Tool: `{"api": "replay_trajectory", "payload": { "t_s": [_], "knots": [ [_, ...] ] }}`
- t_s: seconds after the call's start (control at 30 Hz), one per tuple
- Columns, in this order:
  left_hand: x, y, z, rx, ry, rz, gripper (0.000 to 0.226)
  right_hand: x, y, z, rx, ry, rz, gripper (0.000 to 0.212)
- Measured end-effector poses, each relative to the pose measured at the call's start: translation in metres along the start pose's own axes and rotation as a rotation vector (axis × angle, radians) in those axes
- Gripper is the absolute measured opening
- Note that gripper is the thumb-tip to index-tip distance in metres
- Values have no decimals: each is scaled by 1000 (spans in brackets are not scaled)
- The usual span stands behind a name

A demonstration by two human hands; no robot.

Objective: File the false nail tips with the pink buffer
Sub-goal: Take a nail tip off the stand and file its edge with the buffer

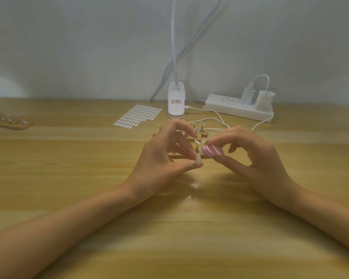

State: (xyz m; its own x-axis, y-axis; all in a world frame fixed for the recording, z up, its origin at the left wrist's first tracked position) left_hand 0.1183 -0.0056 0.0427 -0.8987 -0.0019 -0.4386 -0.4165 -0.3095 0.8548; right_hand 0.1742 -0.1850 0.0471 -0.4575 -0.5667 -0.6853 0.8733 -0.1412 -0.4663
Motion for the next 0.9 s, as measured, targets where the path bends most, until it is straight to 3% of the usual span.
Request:
{"api": "replay_trajectory", "payload": {
  "t_s": [0.4, 0.9],
  "knots": [
    [1, -1, -5, -19, -13, 15, 44, 0, -21, -6, 190, -16, 229, 13],
    [-1, -5, -4, -16, 6, 47, 47, 0, -17, -4, 160, -15, 169, 16]
  ]
}}
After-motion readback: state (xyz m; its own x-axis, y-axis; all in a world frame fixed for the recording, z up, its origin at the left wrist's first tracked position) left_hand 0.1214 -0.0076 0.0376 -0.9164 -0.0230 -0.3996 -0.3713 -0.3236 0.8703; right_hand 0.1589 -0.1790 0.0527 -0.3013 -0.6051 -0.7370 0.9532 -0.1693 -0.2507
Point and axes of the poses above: each hand's wrist, its own x-axis away from the middle knuckle, its own z-axis out of the back of the hand, y = z × x, the point moved 5 cm from there along -x, towards the middle knuckle, and after that the axes turned 1 degree about y, right-handed, at the moved point
